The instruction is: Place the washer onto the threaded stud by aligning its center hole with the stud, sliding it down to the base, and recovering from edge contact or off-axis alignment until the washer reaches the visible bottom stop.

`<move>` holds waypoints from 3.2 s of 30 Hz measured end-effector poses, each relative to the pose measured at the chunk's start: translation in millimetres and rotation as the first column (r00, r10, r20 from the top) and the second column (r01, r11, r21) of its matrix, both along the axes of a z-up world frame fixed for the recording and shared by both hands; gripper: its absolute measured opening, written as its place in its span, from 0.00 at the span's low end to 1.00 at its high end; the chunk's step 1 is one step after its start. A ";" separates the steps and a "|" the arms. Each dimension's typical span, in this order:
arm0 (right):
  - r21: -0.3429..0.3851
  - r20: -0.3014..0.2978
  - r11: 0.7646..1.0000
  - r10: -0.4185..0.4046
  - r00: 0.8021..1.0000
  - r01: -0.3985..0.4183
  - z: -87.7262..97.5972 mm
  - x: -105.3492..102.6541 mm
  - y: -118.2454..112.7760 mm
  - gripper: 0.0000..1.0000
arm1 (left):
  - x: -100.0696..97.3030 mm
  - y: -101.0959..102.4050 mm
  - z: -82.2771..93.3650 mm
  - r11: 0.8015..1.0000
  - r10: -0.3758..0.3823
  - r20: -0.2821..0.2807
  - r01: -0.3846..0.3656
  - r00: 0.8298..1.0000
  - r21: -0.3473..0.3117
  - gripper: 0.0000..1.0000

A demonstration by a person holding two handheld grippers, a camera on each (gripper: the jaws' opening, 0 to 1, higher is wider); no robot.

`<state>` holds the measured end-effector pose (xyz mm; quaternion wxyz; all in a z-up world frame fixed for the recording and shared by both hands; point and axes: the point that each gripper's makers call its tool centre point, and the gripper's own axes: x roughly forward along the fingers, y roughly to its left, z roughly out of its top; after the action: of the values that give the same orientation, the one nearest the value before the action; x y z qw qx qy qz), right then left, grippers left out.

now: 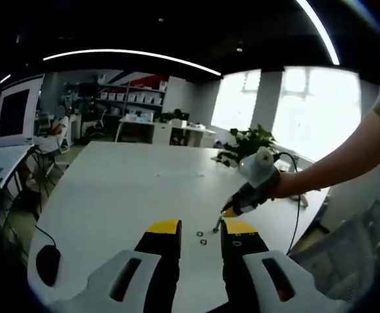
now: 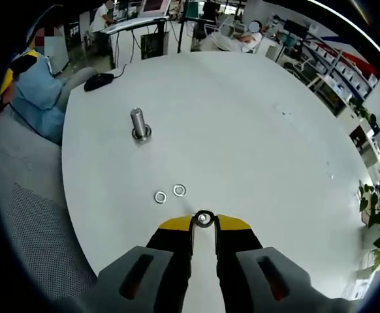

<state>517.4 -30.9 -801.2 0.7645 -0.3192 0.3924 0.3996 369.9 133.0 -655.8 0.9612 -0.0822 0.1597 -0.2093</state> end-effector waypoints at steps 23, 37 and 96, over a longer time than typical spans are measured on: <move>-0.050 -0.018 0.999 0.018 1.000 -0.018 -12.4 3.7 1.7 0.14 | -1.0 -2.7 0.2 1.000 -0.015 0.000 0.015 1.000 -0.010 0.22; -0.065 -0.023 0.997 0.035 0.999 -0.036 -13.8 3.4 3.2 0.15 | 0.2 -1.8 0.0 1.000 -0.012 -0.006 0.012 1.000 -0.026 0.22; -0.012 -0.057 0.999 -0.037 0.998 0.037 -19.8 -3.8 -6.4 0.19 | -0.6 0.9 -4.4 1.000 0.001 -0.013 -0.001 1.000 0.019 0.22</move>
<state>513.6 -37.2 -820.9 0.7584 -0.3043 0.4223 0.3924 369.4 134.0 -660.2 0.9610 -0.0743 0.1679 -0.2068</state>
